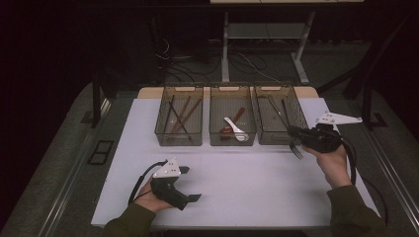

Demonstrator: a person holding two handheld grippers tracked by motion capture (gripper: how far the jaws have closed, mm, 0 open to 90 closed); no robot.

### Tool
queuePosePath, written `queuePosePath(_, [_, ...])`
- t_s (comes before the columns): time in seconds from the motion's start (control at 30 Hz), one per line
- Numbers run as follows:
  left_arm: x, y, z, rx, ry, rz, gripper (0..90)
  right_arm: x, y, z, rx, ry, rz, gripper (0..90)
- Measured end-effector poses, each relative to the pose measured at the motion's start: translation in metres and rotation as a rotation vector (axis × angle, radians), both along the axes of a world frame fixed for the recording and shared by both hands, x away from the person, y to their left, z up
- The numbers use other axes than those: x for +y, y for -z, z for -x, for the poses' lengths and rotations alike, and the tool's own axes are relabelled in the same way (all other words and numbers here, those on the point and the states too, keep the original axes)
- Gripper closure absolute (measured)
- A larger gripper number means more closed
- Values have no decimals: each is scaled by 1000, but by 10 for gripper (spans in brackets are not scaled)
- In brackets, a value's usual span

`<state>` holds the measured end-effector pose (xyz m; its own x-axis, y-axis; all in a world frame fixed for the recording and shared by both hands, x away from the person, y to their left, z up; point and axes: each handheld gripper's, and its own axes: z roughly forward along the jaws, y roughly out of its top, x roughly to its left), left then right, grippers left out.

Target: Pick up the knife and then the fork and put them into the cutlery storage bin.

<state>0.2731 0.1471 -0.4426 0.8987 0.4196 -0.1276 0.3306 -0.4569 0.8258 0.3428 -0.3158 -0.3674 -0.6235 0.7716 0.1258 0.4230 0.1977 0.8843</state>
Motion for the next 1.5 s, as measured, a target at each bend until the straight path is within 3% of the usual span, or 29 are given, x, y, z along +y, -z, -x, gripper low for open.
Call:
queuePosePath(0.2, [0,0,0,2,0,-3,0,-3,-6,-7,-20,25,-37,848])
queuePosePath(0.4, [0,0,0,3,2,-2,0,-4,-10,-16,-27,44,-36,848])
queuePosePath(0.87, [-1,1,-2,7,6,-1,0,-5,-20,-53,-28,127,-50,848])
queuePosePath(1.07, [-1,1,-2,5,5,0,0,-4,-15,-73,-2,164,1,847])
queuePosePath(1.23, [-1,2,-2,7,6,2,0,-7,-11,-90,24,203,10,847])
queuePosePath(1.4, [-1,1,-2,6,5,3,0,-13,2,-101,53,226,16,847])
queuePosePath(1.5, [-1,1,-2,7,2,6,0,-11,12,-106,85,232,62,847])
